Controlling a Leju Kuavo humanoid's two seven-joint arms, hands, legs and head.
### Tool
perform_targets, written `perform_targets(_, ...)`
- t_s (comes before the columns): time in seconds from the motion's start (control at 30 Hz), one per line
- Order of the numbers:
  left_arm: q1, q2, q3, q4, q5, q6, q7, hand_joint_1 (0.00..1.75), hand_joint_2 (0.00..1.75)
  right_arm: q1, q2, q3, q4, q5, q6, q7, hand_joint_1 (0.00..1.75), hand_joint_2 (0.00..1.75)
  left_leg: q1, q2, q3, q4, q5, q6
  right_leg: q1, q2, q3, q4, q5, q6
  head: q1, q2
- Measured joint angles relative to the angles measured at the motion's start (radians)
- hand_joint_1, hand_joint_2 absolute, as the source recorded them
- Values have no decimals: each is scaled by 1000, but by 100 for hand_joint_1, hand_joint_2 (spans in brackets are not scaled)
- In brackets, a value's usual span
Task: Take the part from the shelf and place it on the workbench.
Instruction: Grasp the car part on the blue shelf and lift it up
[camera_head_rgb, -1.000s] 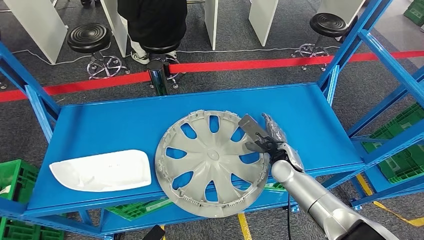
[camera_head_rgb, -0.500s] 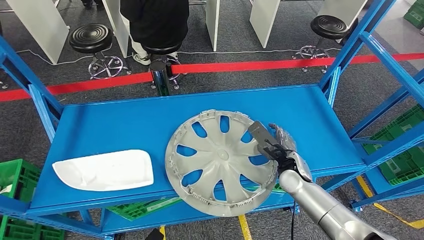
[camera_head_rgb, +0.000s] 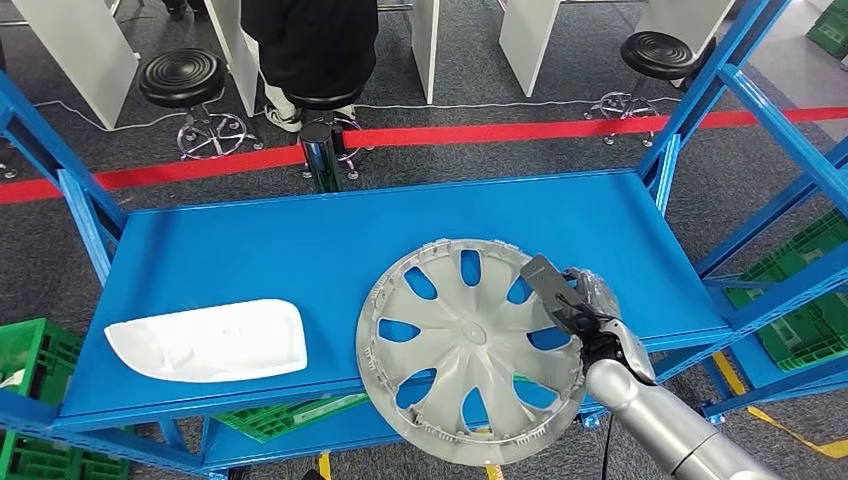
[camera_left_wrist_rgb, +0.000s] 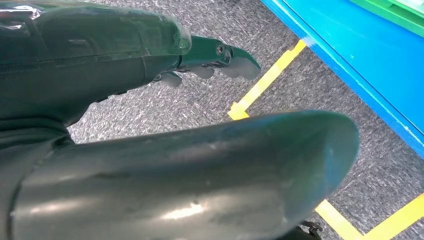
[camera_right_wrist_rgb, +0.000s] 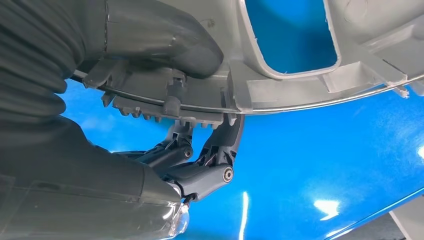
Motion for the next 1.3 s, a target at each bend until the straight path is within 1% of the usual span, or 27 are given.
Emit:
perform_targets(0.33,0,-2,2,0,1,0,0,0,0,14,-11,0,-24,-1,0,1,175,175,1,5,0,0,0,0,0,1,0,0,-1,1,-1,0)
perform_targets(0.47,3,-5,3,0,13,7,0,0,0,28,-19,-4,-36,-1,-22,12,175,175,1,5,1,0,0,0,1,1,0,0,-1,1,-2,0)
perform_targets(0.53,12,-6,5,0,19,14,0,0,0,47,-29,-13,-48,-4,-40,19,169,175,1,5,1,0,0,0,1,1,0,0,-1,1,-2,0)
perform_targets(0.63,26,-10,10,1,27,22,-5,0,0,74,-48,-32,-62,-16,-60,18,152,175,1,5,0,0,0,0,1,1,0,1,-1,1,-1,0)
perform_targets(0.67,28,-11,11,1,30,24,-8,0,0,82,-53,-37,-63,-21,-66,13,156,175,1,5,1,0,0,0,1,1,0,1,-1,1,0,0)
perform_targets(0.73,29,-13,15,1,39,26,-18,0,0,99,-56,-49,-64,-28,-88,-10,168,175,1,4,0,0,0,0,1,1,0,0,-1,1,0,0)
perform_targets(0.77,29,-15,17,1,46,28,-28,0,0,111,-55,-55,-67,-27,-113,-36,175,175,1,3,0,0,0,0,1,1,0,0,-1,1,0,0)
perform_targets(0.8,29,-17,19,1,57,33,-42,0,0,131,-48,-66,-76,-18,-153,-80,175,175,1,2,-1,0,0,0,0,-1,0,1,-1,1,1,0)
perform_targets(0.83,30,-19,22,1,69,39,-58,0,0,158,-36,-87,-96,1,-204,-151,175,175,1,2,-3,0,0,0,0,-3,0,1,-1,1,2,0)
perform_targets(0.9,34,-24,29,3,89,52,-83,0,0,209,-5,-155,-188,60,-297,-324,175,175,-1,5,-6,0,0,0,-2,-4,-3,2,0,2,4,0)
perform_targets(0.93,35,-27,33,4,97,58,-90,0,0,222,3,-194,-262,87,-321,-391,175,175,-2,8,-6,0,0,0,-3,-3,-5,3,-1,3,3,0)
perform_targets(0.97,35,-29,37,5,102,62,-94,0,0,225,4,-230,-348,107,-333,-418,175,175,-3,11,-6,0,0,0,-4,-1,-7,3,-1,4,0,0)
perform_targets(1.0,36,-32,40,6,106,66,-97,0,0,224,0,-265,-437,119,-338,-406,175,175,-4,11,-5,0,0,0,-4,0,-7,4,-2,5,-2,0)
perform_targets(1.07,37,-37,45,8,113,73,-100,0,0,226,-9,-329,-585,127,-343,-330,175,175,-3,10,-4,0,-1,1,-3,0,-7,4,-3,6,-3,0)
perform_targets(1.1,37,-39,47,9,115,76,-101,0,0,233,-11,-356,-643,128,-343,-300,175,175,-3,9,-5,0,-1,1,-3,0,-7,4,-3,6,-2,0)
perform_targets(1.13,38,-42,48,10,118,78,-101,0,0,243,-10,-381,-693,129,-343,-291,175,175,-3,9,-5,0,-1,1,-3,0,-7,4,-3,7,-2,0)
perform_targets(1.3,38,-54,55,14,123,89,-102,0,0,285,0,-462,-909,162,-342,-344,175,175,-3,7,-5,0,-1,1,-3,1,-8,4,-4,8,-3,0)
